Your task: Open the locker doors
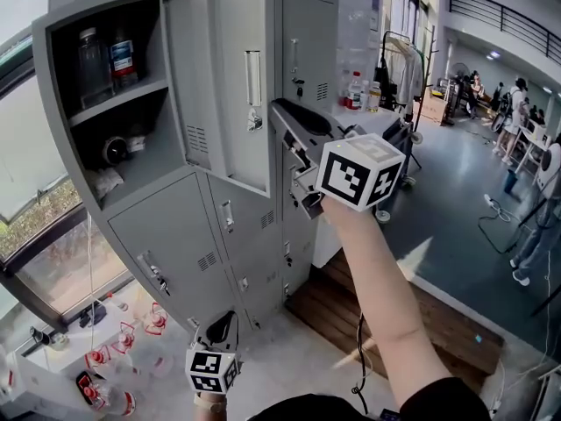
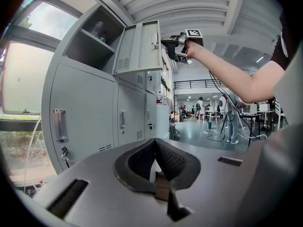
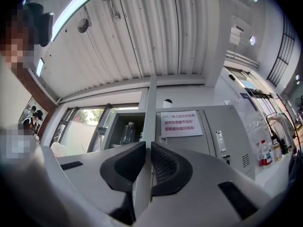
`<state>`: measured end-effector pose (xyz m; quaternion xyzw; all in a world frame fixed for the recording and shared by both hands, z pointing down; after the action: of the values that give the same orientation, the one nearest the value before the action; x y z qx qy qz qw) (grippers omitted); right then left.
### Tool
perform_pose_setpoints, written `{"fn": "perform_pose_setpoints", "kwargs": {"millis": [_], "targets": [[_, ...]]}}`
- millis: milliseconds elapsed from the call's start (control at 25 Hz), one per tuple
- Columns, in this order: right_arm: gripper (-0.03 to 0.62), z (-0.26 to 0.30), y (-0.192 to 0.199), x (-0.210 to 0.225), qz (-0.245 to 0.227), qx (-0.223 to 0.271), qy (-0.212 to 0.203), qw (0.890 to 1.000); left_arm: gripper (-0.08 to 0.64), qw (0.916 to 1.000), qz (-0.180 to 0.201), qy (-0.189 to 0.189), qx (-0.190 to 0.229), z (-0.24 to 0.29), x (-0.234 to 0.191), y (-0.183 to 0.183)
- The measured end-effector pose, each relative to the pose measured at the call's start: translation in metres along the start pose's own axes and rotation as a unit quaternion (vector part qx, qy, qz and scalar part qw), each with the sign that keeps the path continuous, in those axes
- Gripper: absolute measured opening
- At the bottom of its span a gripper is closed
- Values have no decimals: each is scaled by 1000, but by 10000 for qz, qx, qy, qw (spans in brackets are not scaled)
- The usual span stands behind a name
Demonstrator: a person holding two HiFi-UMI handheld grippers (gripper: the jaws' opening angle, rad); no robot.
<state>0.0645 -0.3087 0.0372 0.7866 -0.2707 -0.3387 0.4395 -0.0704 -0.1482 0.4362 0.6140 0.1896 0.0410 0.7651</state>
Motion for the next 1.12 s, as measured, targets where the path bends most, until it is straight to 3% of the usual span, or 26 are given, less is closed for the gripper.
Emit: {"fn": "perform_pose_setpoints", "kwargs": {"millis": [480, 640, 1120], "targets": [[60, -30, 33, 8, 296, 122, 80, 9995, 17, 9999, -19, -24, -115, 12, -1, 7], [60, -54, 55, -17, 285, 67, 44, 9996, 18, 9998, -75, -69, -178, 8, -5, 14], [60, -94, 172, -110, 1054, -722, -31, 9918, 18, 9990, -242, -318, -183, -20, -29, 28]]}}
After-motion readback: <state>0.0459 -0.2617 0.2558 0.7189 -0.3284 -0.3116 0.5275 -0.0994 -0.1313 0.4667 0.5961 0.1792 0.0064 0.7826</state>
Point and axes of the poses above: the fingertips, and each gripper's own axes: z forward along the fingers, x to its right, y out of its underside, the point moved 3 cm from there along -z, backward along the fingers, and after that the axes turned 14 degrees about -z, right-handed, at the moved point
